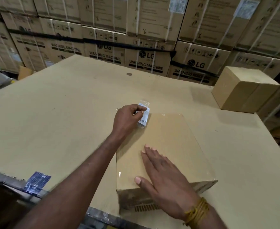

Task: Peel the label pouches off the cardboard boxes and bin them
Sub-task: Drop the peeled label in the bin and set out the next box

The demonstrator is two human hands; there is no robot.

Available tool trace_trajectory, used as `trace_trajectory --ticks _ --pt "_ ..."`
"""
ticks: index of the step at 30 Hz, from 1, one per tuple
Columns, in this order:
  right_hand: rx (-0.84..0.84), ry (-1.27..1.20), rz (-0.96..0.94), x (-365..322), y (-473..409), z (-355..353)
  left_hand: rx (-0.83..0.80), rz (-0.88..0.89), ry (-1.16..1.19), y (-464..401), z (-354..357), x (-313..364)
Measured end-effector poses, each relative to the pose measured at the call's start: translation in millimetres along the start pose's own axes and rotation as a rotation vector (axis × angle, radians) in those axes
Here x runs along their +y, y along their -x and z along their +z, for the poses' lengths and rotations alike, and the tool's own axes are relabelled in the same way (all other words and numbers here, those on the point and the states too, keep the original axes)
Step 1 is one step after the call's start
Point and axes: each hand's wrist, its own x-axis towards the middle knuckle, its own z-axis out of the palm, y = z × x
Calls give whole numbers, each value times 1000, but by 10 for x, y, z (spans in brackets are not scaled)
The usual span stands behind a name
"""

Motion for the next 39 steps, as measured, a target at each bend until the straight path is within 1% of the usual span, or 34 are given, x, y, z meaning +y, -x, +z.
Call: trace_trajectory --ticks 2,4,7,9,11,13,15,16,17,18,21,22,23,24,26,28,29,30,31,32,33,36,37,38,39 --pt "-20 13 21 119 -86 -66 -1 10 -52 -5 8 7" --pt "21 15 69 299 -386 -106 0 16 -81 -12 15 12" --pt "77 5 200 492 -816 -155 6 23 -95 -6 19 15" --pt "90 18 209 459 -866 -145 8 26 -78 -4 5 22" --pt "64 32 129 289 -660 -91 10 26 -67 5 -7 25" --pt "45 46 -30 120 -286 -10 16 18 -59 7 -6 19" --pt "11 40 -167 151 -20 -5 14 18 -69 9 4 17" --pt "-11 31 -178 268 -12 -62 9 22 -85 13 9 22" --pt "-12 30 -141 432 -75 -121 5 27 -102 19 10 31" --pt "5 41 -44 631 -190 -173 2 30 -112 26 7 41" --pt "126 8 503 1147 -454 -394 7 24 -94 36 -5 48" --pt "165 -38 618 1214 -474 -432 13 21 -88 39 -10 45" --pt "207 -76 642 1199 -464 -434 15 20 -86 42 -16 50" --pt "249 -91 592 1109 -436 -405 13 19 -89 45 -17 60" --pt "275 -88 363 772 -320 -299 8 24 -107 51 -16 76" --pt "171 -86 132 446 -248 -171 -3 30 -120 49 -14 78" --pt "109 -64 57 354 -254 -119 -10 29 -121 45 -11 68" --pt "71 -32 19 338 -290 -94 -14 28 -118 43 -13 61" --pt "69 -9 17 391 -341 -95 -17 27 -116 43 -13 55" --pt "94 3 62 492 -398 -107 -17 28 -115 45 -13 58" --pt "130 3 154 614 -440 -142 -15 30 -116 50 -14 71" --pt "231 -37 534 980 -427 -262 -14 31 -123 54 -12 89" --pt "271 -51 600 1013 -380 -279 -18 29 -120 57 -20 100" --pt "314 -75 617 983 -324 -277 -20 28 -113 61 -32 117" --pt "352 -116 596 897 -255 -259 -19 27 -98 71 -50 141"
